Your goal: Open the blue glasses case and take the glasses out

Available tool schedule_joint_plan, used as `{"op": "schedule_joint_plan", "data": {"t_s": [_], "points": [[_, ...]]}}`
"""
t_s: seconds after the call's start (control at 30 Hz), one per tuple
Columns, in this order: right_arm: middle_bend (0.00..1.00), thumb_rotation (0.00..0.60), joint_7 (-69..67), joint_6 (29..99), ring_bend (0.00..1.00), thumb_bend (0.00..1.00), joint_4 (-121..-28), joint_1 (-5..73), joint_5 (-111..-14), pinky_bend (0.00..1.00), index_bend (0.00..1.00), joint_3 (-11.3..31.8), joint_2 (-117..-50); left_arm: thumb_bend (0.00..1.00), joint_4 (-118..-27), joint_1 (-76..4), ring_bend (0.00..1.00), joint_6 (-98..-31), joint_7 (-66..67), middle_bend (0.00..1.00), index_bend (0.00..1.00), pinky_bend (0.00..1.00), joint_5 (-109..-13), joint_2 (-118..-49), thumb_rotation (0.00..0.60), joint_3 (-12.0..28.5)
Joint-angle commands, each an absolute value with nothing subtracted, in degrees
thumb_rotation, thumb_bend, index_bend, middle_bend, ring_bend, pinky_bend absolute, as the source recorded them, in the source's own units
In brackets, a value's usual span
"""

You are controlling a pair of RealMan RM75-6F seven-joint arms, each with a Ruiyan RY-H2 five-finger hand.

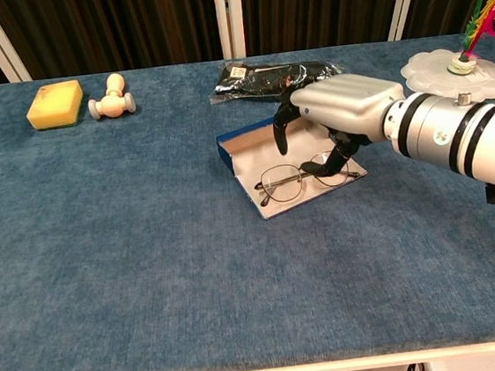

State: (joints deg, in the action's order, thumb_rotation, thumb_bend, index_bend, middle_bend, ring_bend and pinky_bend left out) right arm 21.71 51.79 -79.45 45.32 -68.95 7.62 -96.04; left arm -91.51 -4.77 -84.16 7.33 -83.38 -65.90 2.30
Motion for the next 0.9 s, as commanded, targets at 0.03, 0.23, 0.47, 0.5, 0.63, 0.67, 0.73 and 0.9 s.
{"op": "schedule_joint_plan", "data": {"t_s": [0.03,0.23,0.47,0.5,0.63,0.67,0.73,0.9], "points": [[0.24,0.600,21.16,51.57,0.00,0.34,-78.57,45.19,-69.25,0.00,0.44,7.32,-96.73,0.03,-91.59,-4.73,0.00,-84.23,7.42,0.02,0.08,0.00,-83.34,-65.85,0.600,2.31],[0.25,0.600,21.19,51.71,0.00,0.34,-76.54,45.24,-69.45,0.00,0.45,7.31,-97.80,0.03,-91.61,-4.71,0.00,-84.11,7.43,0.02,0.09,0.00,-83.15,-65.85,0.600,2.31],[0.25,0.600,20.98,51.56,0.00,0.34,-75.06,45.11,-69.40,0.00,0.47,7.29,-98.57,0.03,-91.37,-4.73,0.00,-84.04,7.23,0.02,0.08,0.00,-83.14,-65.96,0.600,2.31],[0.25,0.600,21.02,51.54,0.00,0.35,-74.90,45.10,-69.40,0.00,0.48,7.28,-98.66,0.03,-91.31,-4.74,0.00,-84.03,7.21,0.02,0.08,0.00,-83.15,-65.98,0.600,2.31],[0.27,0.600,21.13,51.49,0.00,0.37,-74.38,45.10,-69.21,0.00,0.54,7.43,-99.04,0.03,-91.15,-4.70,0.00,-84.05,7.09,0.02,0.08,0.00,-83.13,-66.07,0.600,2.30],[0.27,0.600,21.11,51.43,0.00,0.38,-74.23,45.10,-69.13,0.00,0.56,7.48,-99.14,0.03,-91.11,-4.69,0.00,-84.05,7.05,0.02,0.08,0.00,-83.12,-66.10,0.600,2.29],[0.28,0.600,20.93,51.22,0.00,0.41,-73.97,45.11,-68.94,0.00,0.59,7.56,-99.40,0.03,-90.99,-4.64,0.00,-84.07,6.92,0.02,0.08,0.00,-83.13,-66.16,0.600,2.25],[0.30,0.600,20.63,52.13,0.00,0.47,-75.33,44.83,-70.20,0.00,0.65,7.41,-98.58,0.03,-90.96,-4.42,0.00,-84.45,6.81,0.02,0.09,0.00,-83.22,-66.09,0.600,2.22]]}}
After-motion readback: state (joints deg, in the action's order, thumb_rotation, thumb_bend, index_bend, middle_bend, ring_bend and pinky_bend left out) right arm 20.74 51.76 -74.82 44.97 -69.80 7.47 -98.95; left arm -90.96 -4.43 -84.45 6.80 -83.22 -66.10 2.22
